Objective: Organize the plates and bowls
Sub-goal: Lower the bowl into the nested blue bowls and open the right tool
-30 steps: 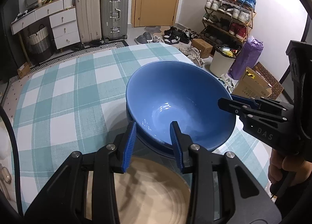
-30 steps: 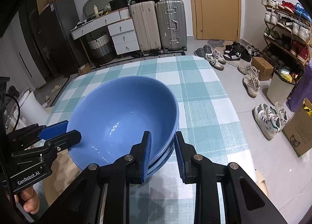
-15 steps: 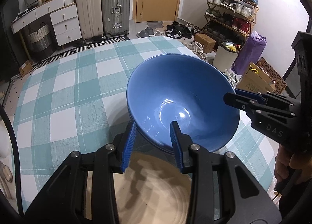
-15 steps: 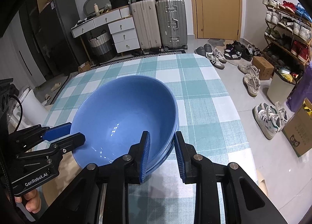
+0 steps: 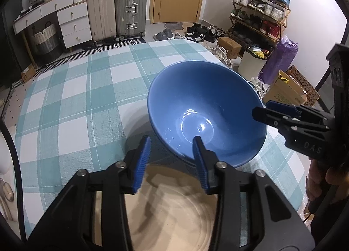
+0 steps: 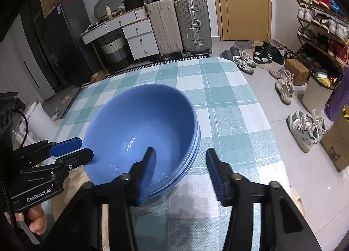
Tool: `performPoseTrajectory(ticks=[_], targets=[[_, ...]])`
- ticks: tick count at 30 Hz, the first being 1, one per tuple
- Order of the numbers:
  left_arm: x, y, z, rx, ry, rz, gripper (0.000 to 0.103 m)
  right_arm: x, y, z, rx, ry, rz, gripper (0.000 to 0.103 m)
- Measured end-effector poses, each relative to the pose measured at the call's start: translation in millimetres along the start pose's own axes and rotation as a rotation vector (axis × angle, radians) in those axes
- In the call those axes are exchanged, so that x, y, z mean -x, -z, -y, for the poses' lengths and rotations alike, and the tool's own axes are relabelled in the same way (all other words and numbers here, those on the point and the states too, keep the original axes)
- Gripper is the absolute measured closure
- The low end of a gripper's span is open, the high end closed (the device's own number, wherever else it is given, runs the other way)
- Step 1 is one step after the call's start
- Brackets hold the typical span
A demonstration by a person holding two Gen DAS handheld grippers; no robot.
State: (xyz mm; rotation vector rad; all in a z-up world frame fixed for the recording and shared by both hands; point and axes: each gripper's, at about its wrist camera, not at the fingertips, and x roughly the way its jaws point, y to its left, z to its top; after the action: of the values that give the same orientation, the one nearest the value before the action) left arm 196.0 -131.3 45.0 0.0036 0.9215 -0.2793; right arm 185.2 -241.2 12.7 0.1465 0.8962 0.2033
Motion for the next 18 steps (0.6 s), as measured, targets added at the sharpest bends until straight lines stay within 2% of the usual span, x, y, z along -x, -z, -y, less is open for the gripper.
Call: performPoseTrajectory(ticks=[2,4,5,6,9,12,13,18], targets=[[2.1,-1.0,-2.9,0.012,-0.002,0.0,0.048,1.1,-0.3,1.5,-0.011,-0.017,-0.005,0.039],[3.7,-2.0,-4.4,0.012,0.0,-0.002,0.039,3.9,-0.3,3.7,-0.028,-0.046,0.01,0.023],[4.4,-2.8,-4.1,0.008,-0.002,-0.001,0.03,4.8,-0.4,3.7,-0.032,-0.051,0.013,0.02],[5.3,-3.5,-3.9,0.003,-0.007,0.0,0.025,5.9,-0.5,4.2,-0.038,-0.052,0.018,0.016],[7.8,-4.2,-3.5,0.006,-0.01,0.008,0.022,4.2,-0.5,5.8,-0.046,-0.03,0.011,0.008],[9.0,-4.9,-3.0,0.011,0.001,0.013,0.01,2.4,0.1,8.3,-0.051,-0.025,0.013,0.006],[9.2,-5.5,-2.9,0.016,0.003,0.017,0.0,1.4,0.0,9.7,-0.056,-0.027,0.011,0.006],[3.9,-8.3,-6.1,0.053,0.035,0.01,0.001,-1.6,1.5,18.4,-0.081,-0.035,0.006,0.005]])
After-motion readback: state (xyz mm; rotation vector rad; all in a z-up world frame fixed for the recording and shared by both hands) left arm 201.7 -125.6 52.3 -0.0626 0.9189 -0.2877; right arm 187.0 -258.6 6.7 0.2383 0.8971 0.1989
